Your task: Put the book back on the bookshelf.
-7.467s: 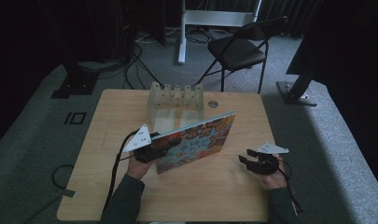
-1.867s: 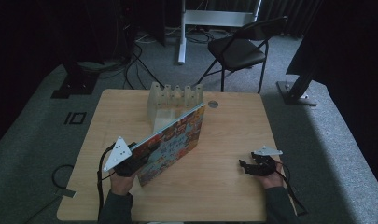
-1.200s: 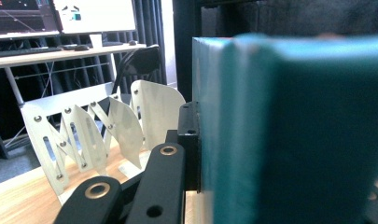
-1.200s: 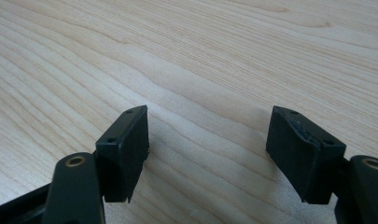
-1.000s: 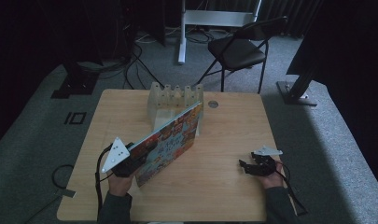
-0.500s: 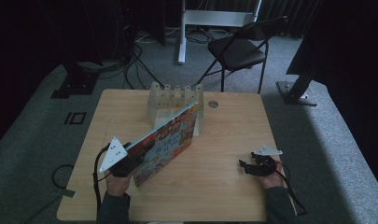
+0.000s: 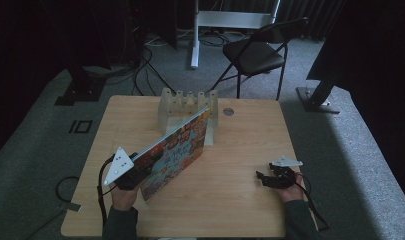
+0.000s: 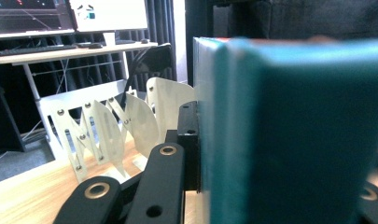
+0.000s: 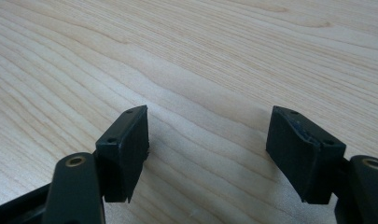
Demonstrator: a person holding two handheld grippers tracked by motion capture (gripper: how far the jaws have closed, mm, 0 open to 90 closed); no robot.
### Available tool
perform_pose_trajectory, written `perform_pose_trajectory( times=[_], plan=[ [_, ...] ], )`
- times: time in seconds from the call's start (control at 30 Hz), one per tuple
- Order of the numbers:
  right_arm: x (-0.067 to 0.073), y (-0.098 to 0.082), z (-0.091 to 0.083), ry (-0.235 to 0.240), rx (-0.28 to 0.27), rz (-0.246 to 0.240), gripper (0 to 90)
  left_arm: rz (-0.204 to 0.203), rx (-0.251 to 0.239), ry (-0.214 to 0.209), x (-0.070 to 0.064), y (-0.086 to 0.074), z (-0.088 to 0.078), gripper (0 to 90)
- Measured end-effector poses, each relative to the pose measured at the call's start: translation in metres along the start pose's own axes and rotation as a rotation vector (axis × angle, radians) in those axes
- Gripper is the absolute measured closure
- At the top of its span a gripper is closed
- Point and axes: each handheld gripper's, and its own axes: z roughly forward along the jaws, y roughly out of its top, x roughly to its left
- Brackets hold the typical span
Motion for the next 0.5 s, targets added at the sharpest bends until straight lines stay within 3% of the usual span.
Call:
perform_pose_trajectory(
  times=[0.5],
  plan=[
    [0.0000,0.0000,0.0000,0.000,0.000,0.000,29.5,-0.015,-0.002,0.032,0.0021,-0.0009,-0.0047,80.4]
  ],
)
